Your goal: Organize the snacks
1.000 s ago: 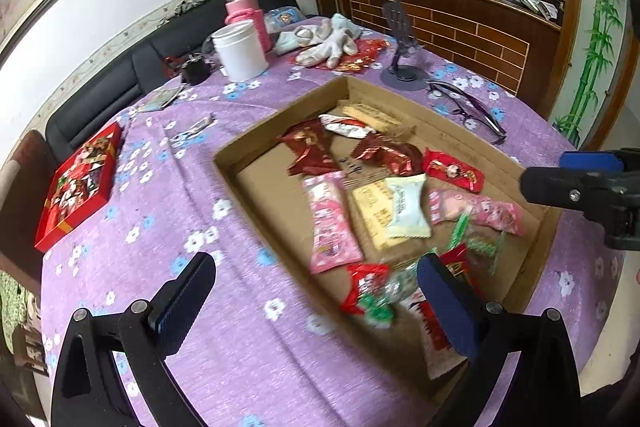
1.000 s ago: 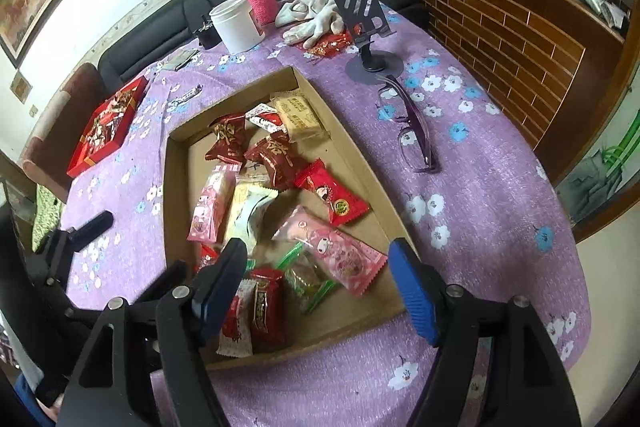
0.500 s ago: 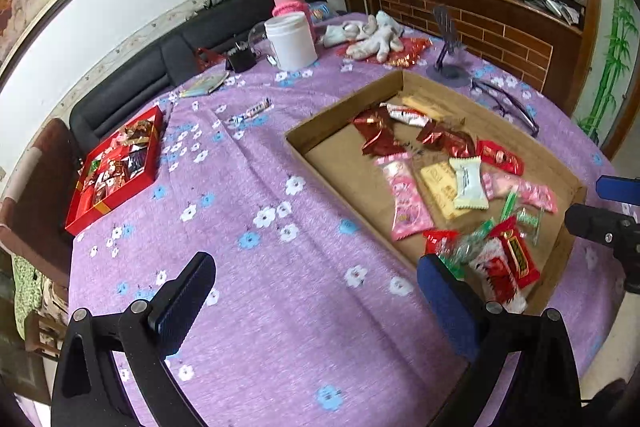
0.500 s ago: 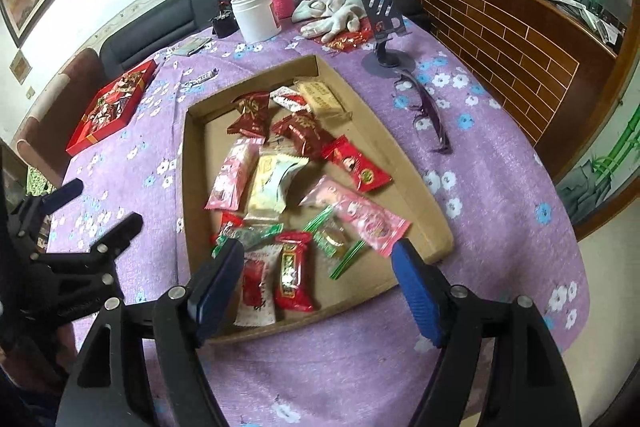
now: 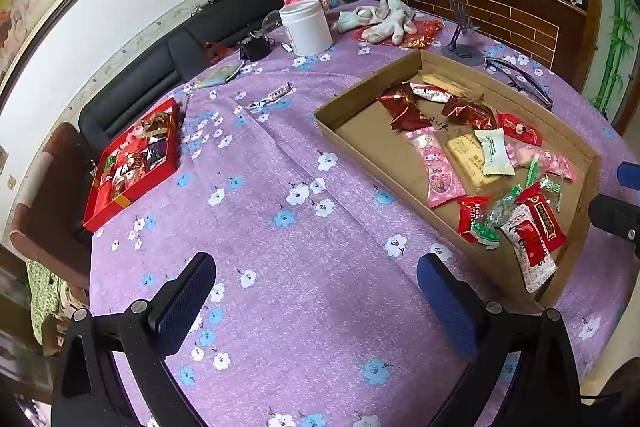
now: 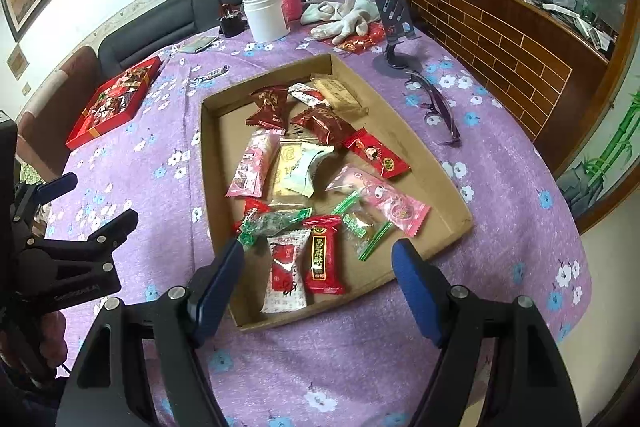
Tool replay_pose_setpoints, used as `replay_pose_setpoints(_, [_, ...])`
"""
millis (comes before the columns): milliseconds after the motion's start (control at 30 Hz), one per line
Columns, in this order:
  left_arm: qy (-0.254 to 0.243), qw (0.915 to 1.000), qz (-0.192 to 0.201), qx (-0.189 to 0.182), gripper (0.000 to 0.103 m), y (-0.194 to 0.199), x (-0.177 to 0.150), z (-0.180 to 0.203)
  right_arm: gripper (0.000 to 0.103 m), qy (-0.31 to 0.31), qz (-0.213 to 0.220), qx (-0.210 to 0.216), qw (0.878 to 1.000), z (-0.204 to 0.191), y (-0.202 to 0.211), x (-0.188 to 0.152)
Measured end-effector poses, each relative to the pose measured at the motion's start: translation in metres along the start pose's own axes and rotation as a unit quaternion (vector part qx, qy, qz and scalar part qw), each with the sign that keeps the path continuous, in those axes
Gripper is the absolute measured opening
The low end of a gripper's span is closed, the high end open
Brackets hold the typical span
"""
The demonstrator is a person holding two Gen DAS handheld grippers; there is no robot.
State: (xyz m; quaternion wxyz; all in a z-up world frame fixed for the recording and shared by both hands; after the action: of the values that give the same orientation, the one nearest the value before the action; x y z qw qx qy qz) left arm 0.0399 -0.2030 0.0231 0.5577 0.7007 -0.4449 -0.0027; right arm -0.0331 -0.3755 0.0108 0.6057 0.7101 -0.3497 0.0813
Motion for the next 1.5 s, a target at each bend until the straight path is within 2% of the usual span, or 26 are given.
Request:
replay_pose_setpoints(300, [0.004,0.9994,0.0,-0.034,0.102,0.0,0.001,0.007,0.079,0.0,0.005,-0.012,1.0,0.0,0.006,-0.007])
replay_pose_setpoints(500, [-0.012,0.9989,-0.004,-0.046,0.102,-0.001,0.002,0.019,0.082,-0.002,0.006,-0.001,1.0,0.0,0.008,-0.008])
replay_pose_setpoints(1500, [-0.049,0.9978,-0.009,-0.043,0.102,-0.001,0.001,0.043,0.082,-0.006,0.006,0.006,1.0,0.002,0.005,-0.008])
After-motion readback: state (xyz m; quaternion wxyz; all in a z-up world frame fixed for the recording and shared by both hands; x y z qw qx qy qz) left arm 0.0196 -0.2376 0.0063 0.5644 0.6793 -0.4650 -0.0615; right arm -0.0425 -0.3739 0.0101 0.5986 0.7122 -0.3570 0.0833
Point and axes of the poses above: each gripper's, at about its wrist camera, not at the fingertips, and y roughly against the way its jaws point, z to its right, x to its top, the point moved 9 cm from there along -y, roughly the way its jaws point, and after that the axes turned 12 degrees about -y, right-handed, at the moved point
